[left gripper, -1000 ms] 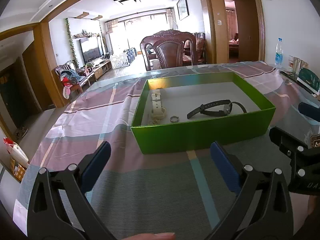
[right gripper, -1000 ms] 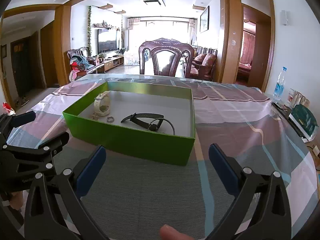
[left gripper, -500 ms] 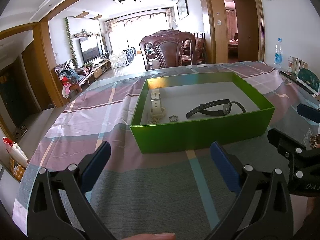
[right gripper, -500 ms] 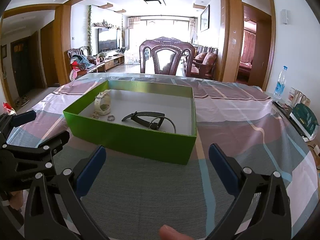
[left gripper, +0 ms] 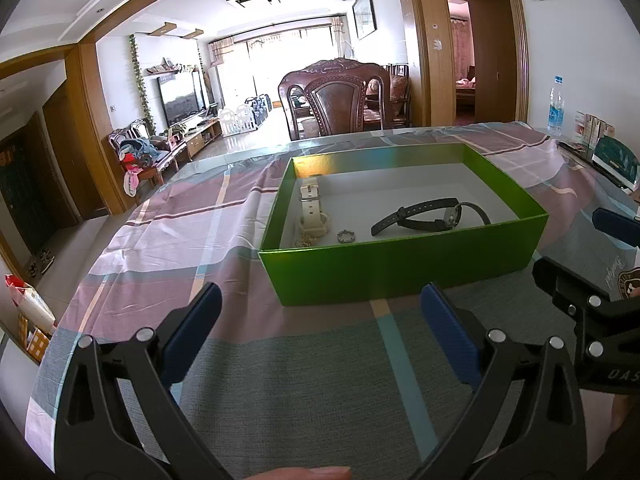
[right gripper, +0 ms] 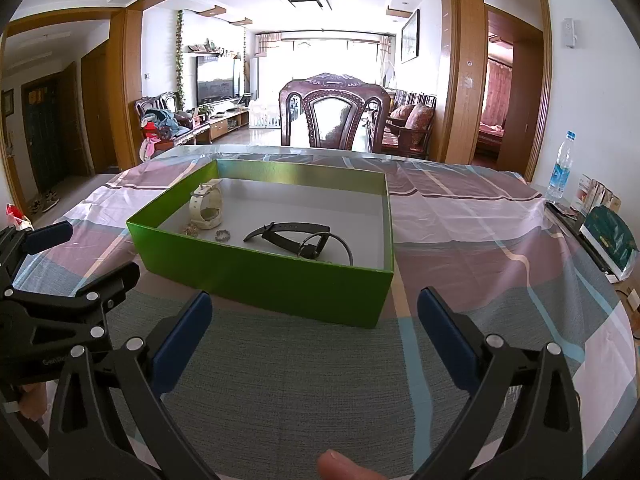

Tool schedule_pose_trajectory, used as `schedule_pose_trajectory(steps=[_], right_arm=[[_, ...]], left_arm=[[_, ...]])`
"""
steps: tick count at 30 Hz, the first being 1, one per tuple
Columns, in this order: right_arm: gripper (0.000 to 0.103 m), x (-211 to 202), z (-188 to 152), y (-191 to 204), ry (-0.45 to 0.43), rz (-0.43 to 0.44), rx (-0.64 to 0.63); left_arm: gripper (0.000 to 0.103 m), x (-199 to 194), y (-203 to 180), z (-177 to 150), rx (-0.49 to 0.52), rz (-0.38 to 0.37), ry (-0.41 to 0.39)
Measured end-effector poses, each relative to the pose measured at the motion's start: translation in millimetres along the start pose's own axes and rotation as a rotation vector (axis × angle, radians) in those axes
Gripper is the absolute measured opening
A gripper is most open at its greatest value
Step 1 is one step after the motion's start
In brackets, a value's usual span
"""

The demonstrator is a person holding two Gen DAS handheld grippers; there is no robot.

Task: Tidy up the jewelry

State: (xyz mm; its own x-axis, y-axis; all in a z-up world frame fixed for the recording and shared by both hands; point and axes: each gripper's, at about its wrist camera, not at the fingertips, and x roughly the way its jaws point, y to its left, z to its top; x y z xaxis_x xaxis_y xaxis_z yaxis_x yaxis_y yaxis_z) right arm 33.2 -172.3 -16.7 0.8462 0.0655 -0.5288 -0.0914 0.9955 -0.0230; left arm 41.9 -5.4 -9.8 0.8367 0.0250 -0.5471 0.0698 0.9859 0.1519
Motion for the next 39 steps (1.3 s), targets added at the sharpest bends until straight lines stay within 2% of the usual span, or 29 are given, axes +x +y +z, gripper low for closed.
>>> schedule_pose_trajectory(steps=[39], right_arm=[[0.1,0.4,0.9,-0.6,0.004,0.0,-0.001]], left_arm=[[0.099,1.1,-2.8,-4.0,-0.005,-0.014,0.016]])
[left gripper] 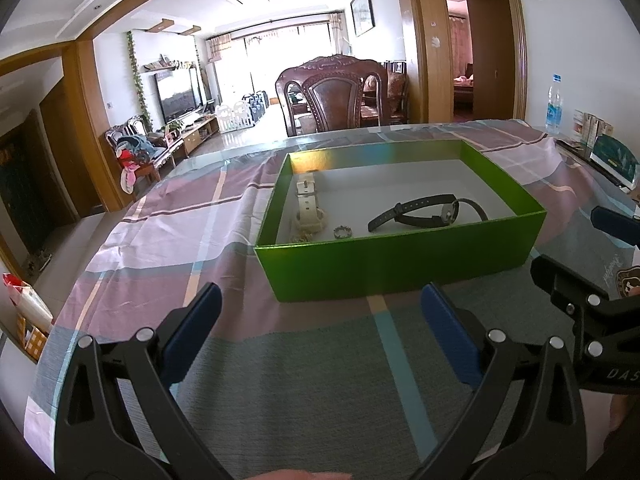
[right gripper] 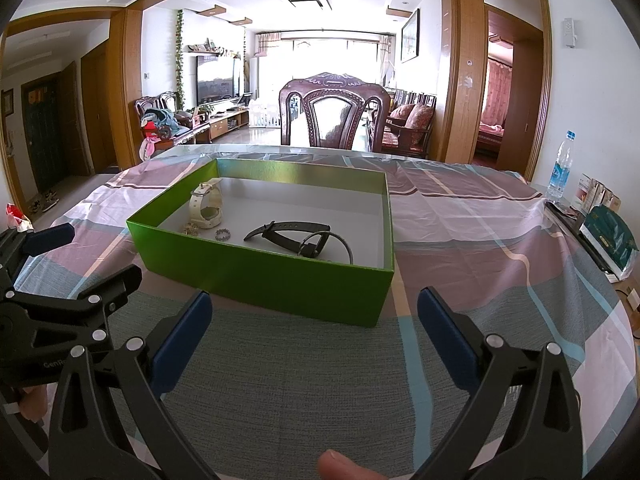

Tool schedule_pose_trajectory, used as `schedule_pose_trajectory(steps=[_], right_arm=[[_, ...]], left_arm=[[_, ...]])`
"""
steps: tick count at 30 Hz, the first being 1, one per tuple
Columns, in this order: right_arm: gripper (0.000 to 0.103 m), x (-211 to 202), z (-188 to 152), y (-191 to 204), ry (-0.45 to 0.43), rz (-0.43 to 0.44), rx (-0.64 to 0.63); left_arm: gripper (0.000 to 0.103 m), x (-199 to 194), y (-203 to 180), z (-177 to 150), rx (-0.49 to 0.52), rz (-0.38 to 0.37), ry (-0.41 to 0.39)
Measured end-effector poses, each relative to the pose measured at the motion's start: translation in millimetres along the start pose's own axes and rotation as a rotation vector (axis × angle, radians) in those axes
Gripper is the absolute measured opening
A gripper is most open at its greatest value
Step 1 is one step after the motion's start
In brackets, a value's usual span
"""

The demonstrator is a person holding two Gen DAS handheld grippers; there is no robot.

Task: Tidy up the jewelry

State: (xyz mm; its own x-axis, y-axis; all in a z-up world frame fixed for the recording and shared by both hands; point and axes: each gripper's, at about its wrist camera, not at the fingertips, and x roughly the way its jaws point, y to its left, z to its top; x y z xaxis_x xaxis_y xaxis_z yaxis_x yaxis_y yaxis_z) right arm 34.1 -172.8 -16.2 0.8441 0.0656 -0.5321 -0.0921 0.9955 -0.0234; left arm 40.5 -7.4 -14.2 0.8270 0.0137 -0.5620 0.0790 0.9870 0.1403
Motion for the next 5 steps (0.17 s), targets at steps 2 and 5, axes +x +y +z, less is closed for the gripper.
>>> schedule_pose_trajectory(steps=[2,5], right_arm=[[0.1,3.7,-1.5,1.1,0.02,-0.005,-0.01],[0.1,28.1,-14.5,7.8,0.19,0.085,-0.022]], left_arm=[[0.099,1.7,2.4,0.9,-0.004,0.01,0.004],[0.099,6.0,12.5,3.1,-0.043,0.052,0.019]])
